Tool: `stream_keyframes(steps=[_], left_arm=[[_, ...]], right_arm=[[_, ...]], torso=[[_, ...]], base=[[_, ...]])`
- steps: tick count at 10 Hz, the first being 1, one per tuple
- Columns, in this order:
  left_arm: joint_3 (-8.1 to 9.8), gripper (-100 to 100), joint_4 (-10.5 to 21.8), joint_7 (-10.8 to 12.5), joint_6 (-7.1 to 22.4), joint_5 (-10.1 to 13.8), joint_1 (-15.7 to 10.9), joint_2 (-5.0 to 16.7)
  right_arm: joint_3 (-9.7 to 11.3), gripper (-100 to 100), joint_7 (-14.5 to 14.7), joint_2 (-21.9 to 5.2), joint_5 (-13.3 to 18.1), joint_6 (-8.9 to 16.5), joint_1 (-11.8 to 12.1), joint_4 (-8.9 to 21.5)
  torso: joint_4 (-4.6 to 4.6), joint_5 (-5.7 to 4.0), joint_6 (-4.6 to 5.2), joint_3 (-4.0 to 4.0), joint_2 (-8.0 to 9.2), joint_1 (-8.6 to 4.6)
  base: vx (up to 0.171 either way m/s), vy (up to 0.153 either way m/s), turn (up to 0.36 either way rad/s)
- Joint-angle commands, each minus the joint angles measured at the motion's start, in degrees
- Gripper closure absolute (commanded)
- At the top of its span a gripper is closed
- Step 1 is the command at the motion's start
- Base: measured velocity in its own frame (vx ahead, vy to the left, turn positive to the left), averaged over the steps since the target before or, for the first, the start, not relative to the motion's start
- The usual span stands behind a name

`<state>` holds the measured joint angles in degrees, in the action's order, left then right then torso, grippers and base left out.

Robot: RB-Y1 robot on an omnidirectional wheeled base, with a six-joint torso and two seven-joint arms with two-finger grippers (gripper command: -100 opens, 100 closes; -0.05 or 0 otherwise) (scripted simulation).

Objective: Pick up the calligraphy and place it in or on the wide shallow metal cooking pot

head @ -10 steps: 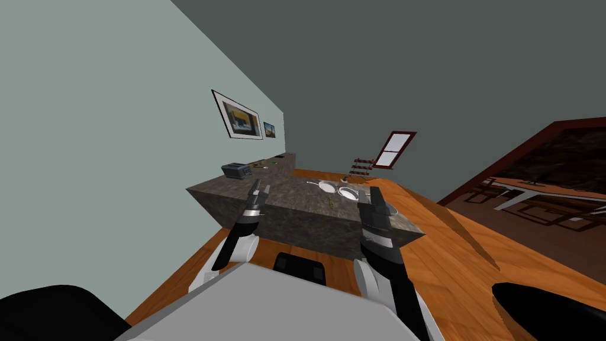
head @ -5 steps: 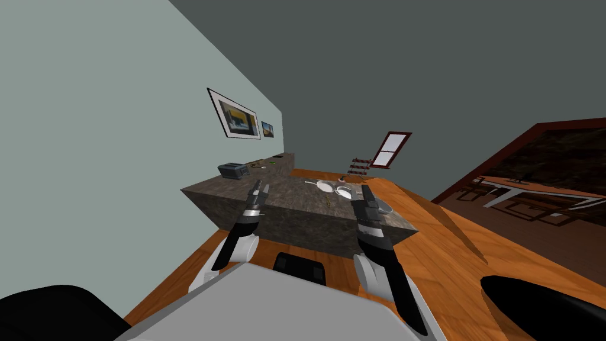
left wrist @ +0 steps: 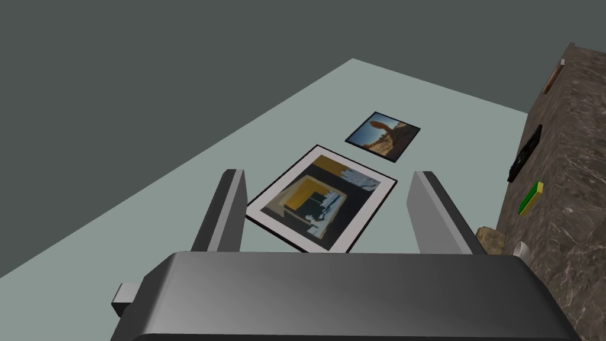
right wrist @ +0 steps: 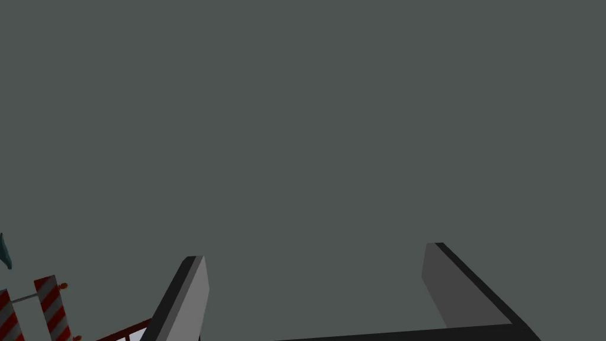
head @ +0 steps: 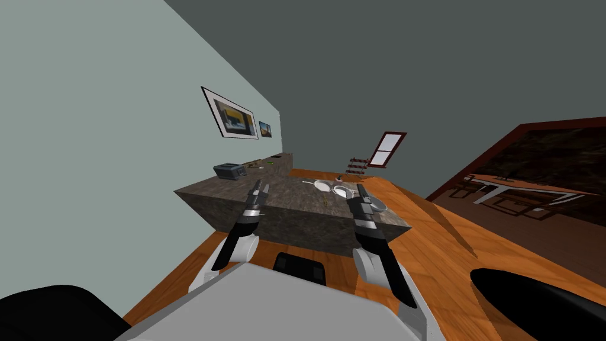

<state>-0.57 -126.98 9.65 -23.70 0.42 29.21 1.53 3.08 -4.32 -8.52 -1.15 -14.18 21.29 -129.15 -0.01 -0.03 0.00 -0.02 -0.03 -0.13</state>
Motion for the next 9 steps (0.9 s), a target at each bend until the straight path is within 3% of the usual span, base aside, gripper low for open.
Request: stream_keyframes(steps=[1, 2, 3, 4, 5, 6, 7, 8, 9], left_arm=[[0.00, 0, 0.0, 0.0, 0.0, 0.0, 0.0, 0.0], [0.00, 0, 0.0, 0.0, 0.0, 0.0, 0.0, 0.0], [0.00, 0, 0.0, 0.0, 0.0, 0.0, 0.0, 0.0], [0.00, 0, 0.0, 0.0, 0.0, 0.0, 0.0, 0.0], [0.00, 0, 0.0, 0.0, 0.0, 0.0, 0.0, 0.0], [0.00, 0, 0.0, 0.0, 0.0, 0.0, 0.0, 0.0], [0.00, 0, 0.0, 0.0, 0.0, 0.0, 0.0, 0.0], [0.00, 0, 0.0, 0.0, 0.0, 0.0, 0.0, 0.0], [0.00, 0, 0.0, 0.0, 0.0, 0.0, 0.0, 0.0]], right_arm=[[0.0, -100, -2.9, -0.6, -1.5, 2.9, -1.9, 1.8], [0.0, -100, -3.3, -0.6, -1.5, 3.0, -1.9, 1.8], [-0.2, -100, -5.6, -1.3, -2.9, 5.5, -3.6, 3.2], [-0.2, -100, -6.0, -1.3, -2.9, 5.5, -3.6, 3.2], [-0.5, -100, -8.4, -1.9, -4.4, 8.0, -5.4, 4.8], [-0.5, -100, -8.8, -1.9, -4.4, 8.0, -5.4, 4.8], [-0.7, -100, -10.9, -2.5, -6.0, 10.4, -7.2, 6.5], [-0.7, -100, -11.7, -2.5, -6.0, 10.7, -7.2, 6.5], [-1.0, -100, -13.7, -3.0, -7.5, 12.6, -9.1, 8.3]], torso=[[0.00, 0.00, 0.00, 0.00, 0.00, 0.00], [0.00, 0.00, 0.00, 0.00, 0.00, 0.00], [0.00, 0.00, 0.00, 0.01, 0.01, 0.02], [0.00, 0.00, 0.00, 0.00, 0.01, 0.02], [0.00, 0.01, 0.00, 0.01, 0.02, 0.04], [0.00, 0.01, 0.00, 0.00, 0.00, 0.03], [0.00, 0.01, 0.00, 0.00, 0.00, 0.05], [-0.01, 0.01, 0.01, -0.01, -0.02, 0.03], [0.00, 0.01, 0.00, 0.00, -0.01, 0.05]], base=[[0.002, -0.032, -0.043], [0.002, -0.026, -0.018], [0.000, -0.026, -0.041], [0.000, -0.021, -0.021], [0.003, -0.025, -0.052], [0.006, -0.021, -0.017], [0.008, -0.024, -0.047], [0.005, -0.019, -0.019], [0.005, -0.020, -0.040]])
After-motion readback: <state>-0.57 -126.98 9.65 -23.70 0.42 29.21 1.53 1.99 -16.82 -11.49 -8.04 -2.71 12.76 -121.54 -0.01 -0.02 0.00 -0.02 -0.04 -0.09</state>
